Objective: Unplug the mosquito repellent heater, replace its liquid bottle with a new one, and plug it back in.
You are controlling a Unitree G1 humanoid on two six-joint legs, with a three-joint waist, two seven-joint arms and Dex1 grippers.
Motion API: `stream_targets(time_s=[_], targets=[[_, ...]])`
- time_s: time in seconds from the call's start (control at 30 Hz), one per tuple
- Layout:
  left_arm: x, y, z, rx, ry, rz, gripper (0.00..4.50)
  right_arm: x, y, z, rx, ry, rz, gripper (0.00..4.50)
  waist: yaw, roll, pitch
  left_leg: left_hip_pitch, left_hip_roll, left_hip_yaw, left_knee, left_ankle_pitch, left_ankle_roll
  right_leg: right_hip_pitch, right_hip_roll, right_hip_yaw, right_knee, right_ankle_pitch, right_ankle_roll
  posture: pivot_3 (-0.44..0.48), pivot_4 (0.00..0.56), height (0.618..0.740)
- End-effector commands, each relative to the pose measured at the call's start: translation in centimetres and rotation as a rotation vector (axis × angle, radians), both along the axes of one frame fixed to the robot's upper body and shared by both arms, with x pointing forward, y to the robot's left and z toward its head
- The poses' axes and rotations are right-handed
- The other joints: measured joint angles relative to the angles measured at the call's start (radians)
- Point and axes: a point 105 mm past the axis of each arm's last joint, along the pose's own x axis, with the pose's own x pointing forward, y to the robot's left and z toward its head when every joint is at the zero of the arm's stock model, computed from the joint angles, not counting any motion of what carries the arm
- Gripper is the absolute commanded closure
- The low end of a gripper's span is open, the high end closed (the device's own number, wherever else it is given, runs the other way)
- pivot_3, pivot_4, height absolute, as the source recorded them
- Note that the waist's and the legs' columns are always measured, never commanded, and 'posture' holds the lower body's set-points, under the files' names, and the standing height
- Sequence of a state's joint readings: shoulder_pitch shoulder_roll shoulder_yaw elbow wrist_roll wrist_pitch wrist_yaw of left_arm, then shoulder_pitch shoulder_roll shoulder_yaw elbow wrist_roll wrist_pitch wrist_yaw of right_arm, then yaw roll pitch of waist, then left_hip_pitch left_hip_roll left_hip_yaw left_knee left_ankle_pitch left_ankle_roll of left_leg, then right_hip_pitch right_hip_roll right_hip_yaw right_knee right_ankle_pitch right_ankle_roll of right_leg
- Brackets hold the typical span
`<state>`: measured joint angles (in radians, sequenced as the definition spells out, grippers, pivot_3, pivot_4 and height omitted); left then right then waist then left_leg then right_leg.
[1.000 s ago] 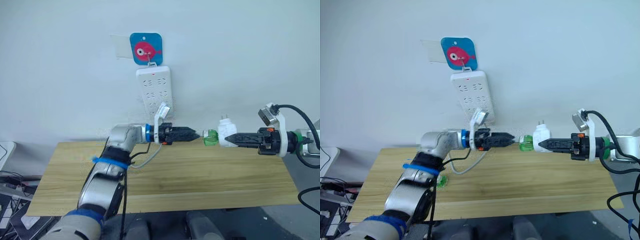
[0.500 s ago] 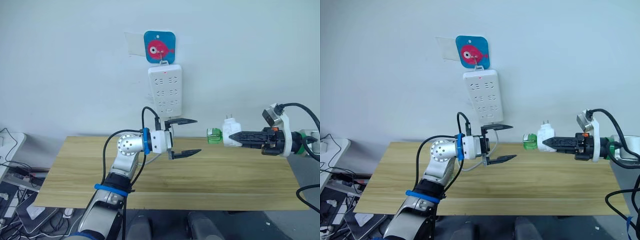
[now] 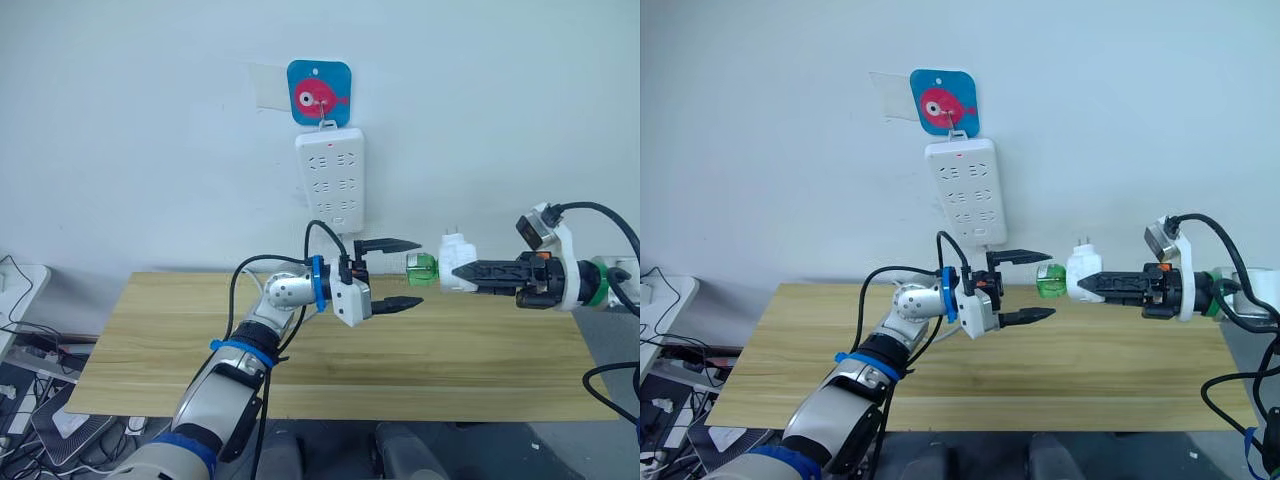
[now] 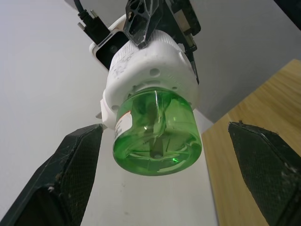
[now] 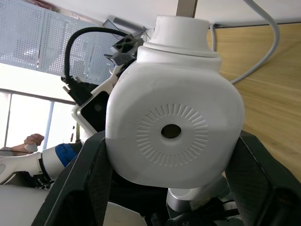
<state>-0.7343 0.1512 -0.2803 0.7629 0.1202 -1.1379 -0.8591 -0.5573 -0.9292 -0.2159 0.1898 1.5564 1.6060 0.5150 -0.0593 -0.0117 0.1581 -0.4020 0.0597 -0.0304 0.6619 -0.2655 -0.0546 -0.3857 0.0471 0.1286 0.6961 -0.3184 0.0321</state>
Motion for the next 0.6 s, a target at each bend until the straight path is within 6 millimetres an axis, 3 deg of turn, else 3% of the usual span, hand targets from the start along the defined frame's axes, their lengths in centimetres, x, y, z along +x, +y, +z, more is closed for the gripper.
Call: stream_targets(time_s=[0.03, 0.3, 0.47, 0.6], targets=[[-0.08, -0.43, 1.17, -0.046, -0.044, -0.010, 0.20, -0.31, 0.51, 1.68, 0.036, -0.060, 0.037, 1.53, 0.000, 0.000, 0.000, 0.000, 0.000, 0.000, 0.000, 0.000, 0.000, 0.000, 0.000, 0.000, 0.000, 0.000, 0.000, -0.064, 0.149, 0.740], [-0.05, -0.73, 1.02, -0.058, -0.015, -0.013, 2.26, -0.39, 0.66, 1.84, 0.038, -0.058, 0.047, 1.53, 0.000, 0.000, 0.000, 0.000, 0.000, 0.000, 0.000, 0.000, 0.000, 0.000, 0.000, 0.000, 0.000, 0.000, 0.000, -0.059, 0.144, 0.740], [-0.96, -1.21, 0.63, -0.068, 0.191, -0.116, 2.26, -0.37, 0.55, 1.85, 0.032, -0.059, 0.042, 1.53, -0.001, 0.000, 0.000, 0.000, 0.000, 0.000, 0.000, 0.000, 0.000, 0.000, 0.000, 0.000, 0.000, 0.000, 0.000, -0.052, 0.133, 0.740], [-0.46, -1.04, 0.81, -0.049, 0.688, -0.223, 2.26, -0.59, 0.52, 1.73, 0.003, -0.062, 0.051, 1.53, -0.004, 0.000, 0.000, -0.001, 0.000, -0.001, 0.000, 0.000, 0.000, -0.001, 0.000, -0.001, 0.001, 0.000, 0.000, -0.052, 0.133, 0.740]])
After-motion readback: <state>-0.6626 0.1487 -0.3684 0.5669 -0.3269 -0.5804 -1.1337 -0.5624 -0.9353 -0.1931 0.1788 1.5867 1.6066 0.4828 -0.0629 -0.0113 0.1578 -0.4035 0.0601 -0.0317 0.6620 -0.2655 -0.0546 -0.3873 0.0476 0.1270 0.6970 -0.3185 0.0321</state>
